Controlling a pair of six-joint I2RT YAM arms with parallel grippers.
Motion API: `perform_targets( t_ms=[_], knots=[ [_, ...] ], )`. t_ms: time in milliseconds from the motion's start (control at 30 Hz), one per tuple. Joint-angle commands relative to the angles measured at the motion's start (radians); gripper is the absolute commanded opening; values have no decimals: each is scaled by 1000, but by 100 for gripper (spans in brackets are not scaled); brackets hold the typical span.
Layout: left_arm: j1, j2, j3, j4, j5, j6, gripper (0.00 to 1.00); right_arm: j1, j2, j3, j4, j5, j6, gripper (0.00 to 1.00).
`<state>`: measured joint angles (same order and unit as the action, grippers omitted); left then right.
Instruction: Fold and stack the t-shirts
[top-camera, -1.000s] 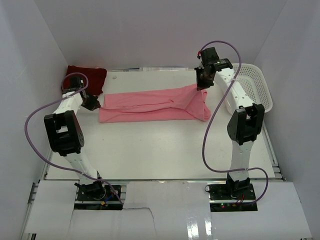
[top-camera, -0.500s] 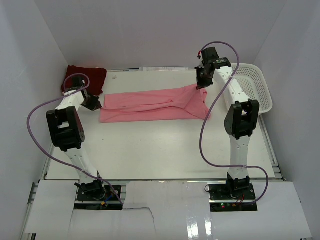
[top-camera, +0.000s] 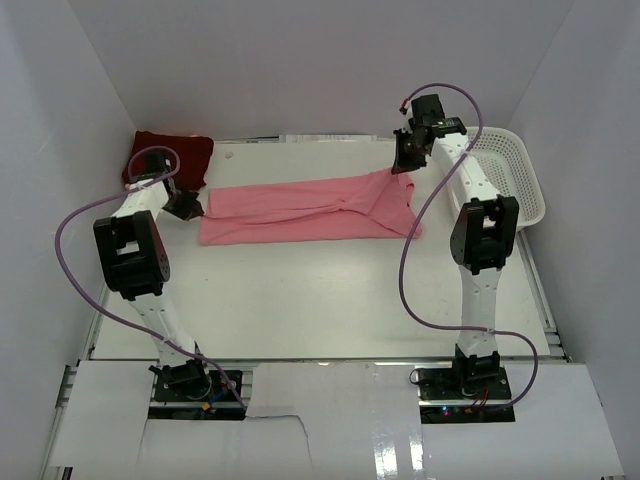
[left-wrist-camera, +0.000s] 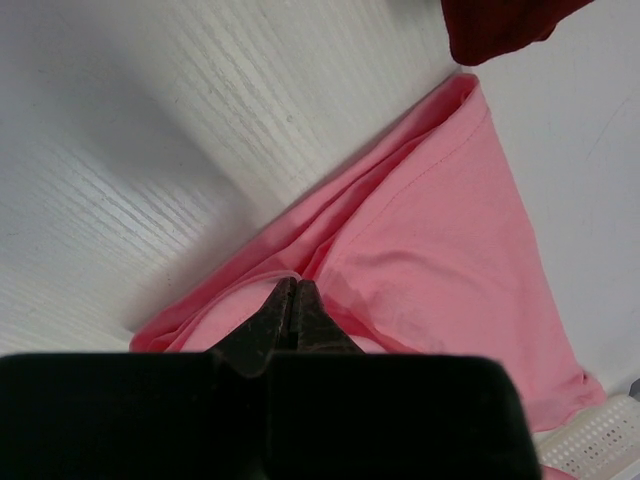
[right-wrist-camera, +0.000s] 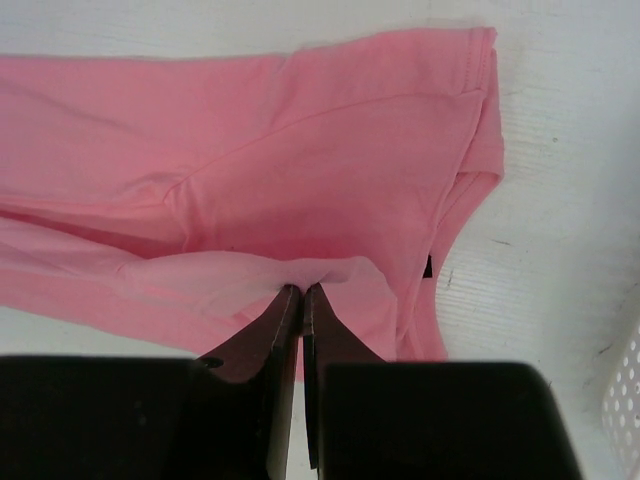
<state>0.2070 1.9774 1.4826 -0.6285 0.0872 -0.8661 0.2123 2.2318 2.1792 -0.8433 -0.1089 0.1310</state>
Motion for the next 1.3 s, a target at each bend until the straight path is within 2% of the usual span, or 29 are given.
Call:
perform_targets(
  t_ms=[0,267,333,367,400,500,533,567,633,767,933,1033,1200,1267],
  knots=[
    [-4,11,36,0,-6,-10,0,-14,11,50,72,-49,13,8],
    [-3,18,45,1,-6,-1,0,-22,31,44,131,-101,25,9],
    [-4,20,51,1,-3,1,0,-24,34,45,141,-106,25,17],
    [-3,23,53,0,0,7,2,-24,37,44,145,-107,25,29],
    [-3,24,57,0,17,13,4,-25,37,41,151,-109,25,33],
    [-3,32,68,3,46,27,18,-28,35,37,173,-107,24,33],
    [-3,32,70,4,51,30,33,-30,34,33,182,-103,27,35],
    [-3,29,70,9,57,32,43,-33,29,31,194,-100,33,41],
    [-1,15,59,30,79,35,56,-34,22,22,211,-101,39,43],
    [6,-14,62,41,63,19,67,-36,-7,-10,237,-109,41,44],
    [22,-51,102,44,43,35,67,-36,-63,-74,234,-163,48,45],
    [22,-71,128,41,45,88,67,-34,-124,-182,260,-212,53,45],
    [-10,-144,78,39,28,145,66,-21,-259,-476,404,-241,52,45],
    [-58,-156,61,46,46,182,66,-7,-276,-502,388,-216,51,45]
  ],
)
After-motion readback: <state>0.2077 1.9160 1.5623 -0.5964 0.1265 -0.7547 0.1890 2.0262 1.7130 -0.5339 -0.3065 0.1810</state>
